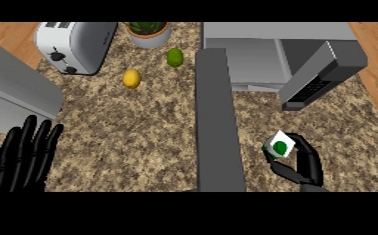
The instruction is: Pick up the milk, place it into the microwave and close the microwave
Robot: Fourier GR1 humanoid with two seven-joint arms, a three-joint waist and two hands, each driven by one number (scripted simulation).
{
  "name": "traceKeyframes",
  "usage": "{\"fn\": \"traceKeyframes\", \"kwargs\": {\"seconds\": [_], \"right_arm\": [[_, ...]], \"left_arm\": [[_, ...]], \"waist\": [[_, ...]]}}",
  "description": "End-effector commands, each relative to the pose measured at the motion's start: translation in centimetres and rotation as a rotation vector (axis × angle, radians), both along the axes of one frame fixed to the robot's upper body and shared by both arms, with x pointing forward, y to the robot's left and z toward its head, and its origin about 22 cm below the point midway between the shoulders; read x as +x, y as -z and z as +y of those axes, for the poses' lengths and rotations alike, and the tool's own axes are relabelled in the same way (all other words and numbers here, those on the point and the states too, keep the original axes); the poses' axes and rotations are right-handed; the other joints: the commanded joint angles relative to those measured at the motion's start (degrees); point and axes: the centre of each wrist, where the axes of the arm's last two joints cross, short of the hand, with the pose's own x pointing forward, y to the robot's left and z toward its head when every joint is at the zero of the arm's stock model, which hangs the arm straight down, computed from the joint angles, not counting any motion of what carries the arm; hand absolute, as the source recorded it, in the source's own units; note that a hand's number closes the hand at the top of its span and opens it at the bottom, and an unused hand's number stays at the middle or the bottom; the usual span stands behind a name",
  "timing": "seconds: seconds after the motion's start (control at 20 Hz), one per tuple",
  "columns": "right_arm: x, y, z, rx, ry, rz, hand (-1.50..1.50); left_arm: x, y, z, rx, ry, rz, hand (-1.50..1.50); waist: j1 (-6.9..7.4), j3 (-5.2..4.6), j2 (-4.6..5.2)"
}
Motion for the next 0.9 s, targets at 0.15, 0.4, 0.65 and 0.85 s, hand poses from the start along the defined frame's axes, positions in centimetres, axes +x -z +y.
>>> {"fn": "traceKeyframes", "kwargs": {"seconds": [0.15, 0.4, 0.65, 0.85], "right_arm": [[1.1, -1.0, 2.0, 0.079, -0.18, -0.144, 1.5], [-0.5, -1.0, -0.1, 0.098, -0.263, -0.151, 1.5], [-3.4, -1.1, 2.0, 0.085, -0.276, -0.153, 1.5], [-0.7, -2.4, 4.5, 0.069, -0.202, -0.162, 1.5]], "left_arm": [[-0.7, 0.2, 0.5, 0.005, -0.022, 0.0, -1.5], [-1.1, 1.0, 0.5, 0.006, -0.021, 0.022, -1.5], [-0.9, -0.1, 0.2, -0.027, -0.016, 0.029, -1.5], [-1.1, 0.8, 2.4, -0.011, -0.03, 0.036, -1.5]], "waist": [[-0.38, 0.57, 0.01], [-0.27, 0.59, 0.07], [-0.95, 0.55, -0.01], [-0.36, 0.59, 0.14]]}}
